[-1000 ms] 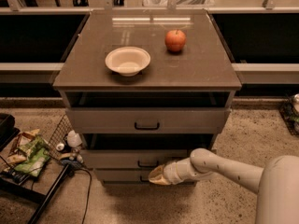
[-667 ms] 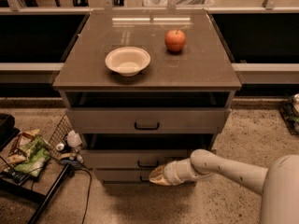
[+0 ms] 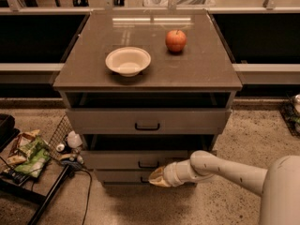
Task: Close middle drawer
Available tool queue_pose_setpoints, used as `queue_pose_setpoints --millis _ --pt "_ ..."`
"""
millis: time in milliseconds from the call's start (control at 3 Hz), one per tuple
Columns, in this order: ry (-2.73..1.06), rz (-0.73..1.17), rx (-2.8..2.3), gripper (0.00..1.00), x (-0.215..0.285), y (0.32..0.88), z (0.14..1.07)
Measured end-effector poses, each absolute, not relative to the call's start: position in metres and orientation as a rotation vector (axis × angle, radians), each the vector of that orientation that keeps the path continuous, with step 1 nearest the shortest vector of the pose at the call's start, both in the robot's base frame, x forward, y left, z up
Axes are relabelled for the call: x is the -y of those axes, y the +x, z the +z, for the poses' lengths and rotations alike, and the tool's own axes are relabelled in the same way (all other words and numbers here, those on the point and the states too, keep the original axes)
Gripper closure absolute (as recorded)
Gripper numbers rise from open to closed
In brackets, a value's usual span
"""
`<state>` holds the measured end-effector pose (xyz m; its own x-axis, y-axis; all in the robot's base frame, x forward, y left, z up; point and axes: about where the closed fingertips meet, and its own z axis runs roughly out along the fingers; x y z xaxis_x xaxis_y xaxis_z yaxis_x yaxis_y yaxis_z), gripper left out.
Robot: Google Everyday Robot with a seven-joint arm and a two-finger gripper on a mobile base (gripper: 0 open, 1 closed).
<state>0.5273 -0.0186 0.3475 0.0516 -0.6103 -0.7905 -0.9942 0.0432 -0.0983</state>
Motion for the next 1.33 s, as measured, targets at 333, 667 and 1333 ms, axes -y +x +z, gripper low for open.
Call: queue_pose_setpoints --millis 333,667,1333 --pt "-1.646 0.714 -1.635 0.16 0.017 0.526 0.347" --pt "-1.647 0.718 -1.633 0.0 0.015 0.526 0.346" --pt "-1.667 0.735 -1.643 0.18 0.014 0.515 0.345"
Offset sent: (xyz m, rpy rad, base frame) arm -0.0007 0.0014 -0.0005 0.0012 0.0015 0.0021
